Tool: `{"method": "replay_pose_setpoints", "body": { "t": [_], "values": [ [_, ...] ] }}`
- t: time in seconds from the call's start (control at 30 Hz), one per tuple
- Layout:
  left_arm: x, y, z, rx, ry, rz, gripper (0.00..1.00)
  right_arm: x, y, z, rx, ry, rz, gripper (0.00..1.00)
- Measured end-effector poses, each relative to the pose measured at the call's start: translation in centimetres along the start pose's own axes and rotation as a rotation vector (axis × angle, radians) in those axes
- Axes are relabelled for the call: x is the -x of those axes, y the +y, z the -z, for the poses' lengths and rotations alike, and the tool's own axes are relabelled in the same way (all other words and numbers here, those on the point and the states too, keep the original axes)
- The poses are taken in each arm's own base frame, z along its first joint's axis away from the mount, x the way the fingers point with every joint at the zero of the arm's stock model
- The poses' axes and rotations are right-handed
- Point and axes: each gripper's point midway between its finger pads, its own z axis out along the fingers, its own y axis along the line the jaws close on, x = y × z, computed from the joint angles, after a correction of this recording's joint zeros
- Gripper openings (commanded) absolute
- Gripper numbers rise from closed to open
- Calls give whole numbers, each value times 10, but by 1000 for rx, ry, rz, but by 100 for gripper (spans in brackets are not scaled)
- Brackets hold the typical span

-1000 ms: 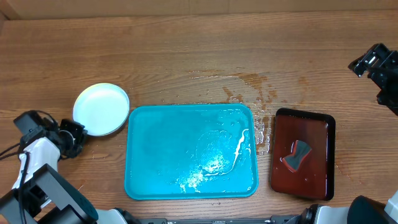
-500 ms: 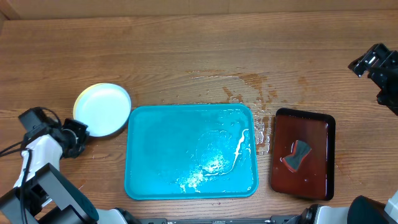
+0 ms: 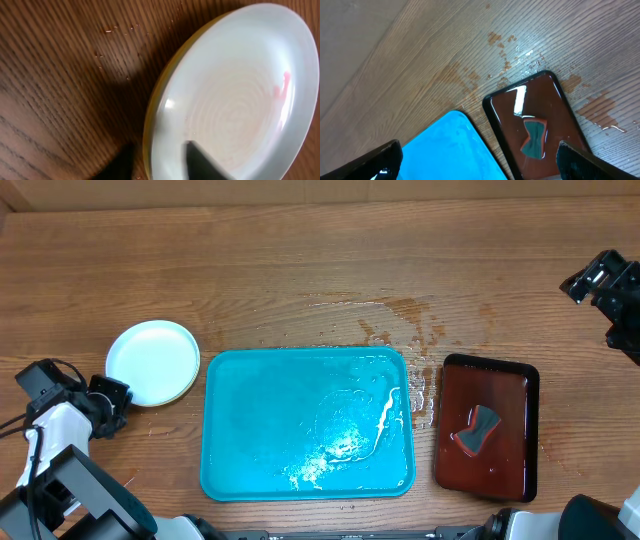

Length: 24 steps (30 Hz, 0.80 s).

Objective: Clean dirty plates on tray and stack at the side
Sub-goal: 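Open the left gripper and release the plate on the stack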

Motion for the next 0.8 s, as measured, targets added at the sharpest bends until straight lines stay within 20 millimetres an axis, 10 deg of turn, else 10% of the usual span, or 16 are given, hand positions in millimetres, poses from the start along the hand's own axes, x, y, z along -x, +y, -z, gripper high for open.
{"method": "replay_pose_setpoints", "body": {
  "t": [0.4, 0.63, 0.8],
  "values": [
    [9, -25, 17, -64, 23, -61, 71, 1, 0, 0, 1, -3, 1, 100],
    [28, -88, 81, -171, -98, -296, 73, 13, 6, 0, 21, -53, 71, 100],
    [4, -146, 138, -289, -194, -565, 75, 22, 13, 1, 37, -96, 177, 100]
  ]
}}
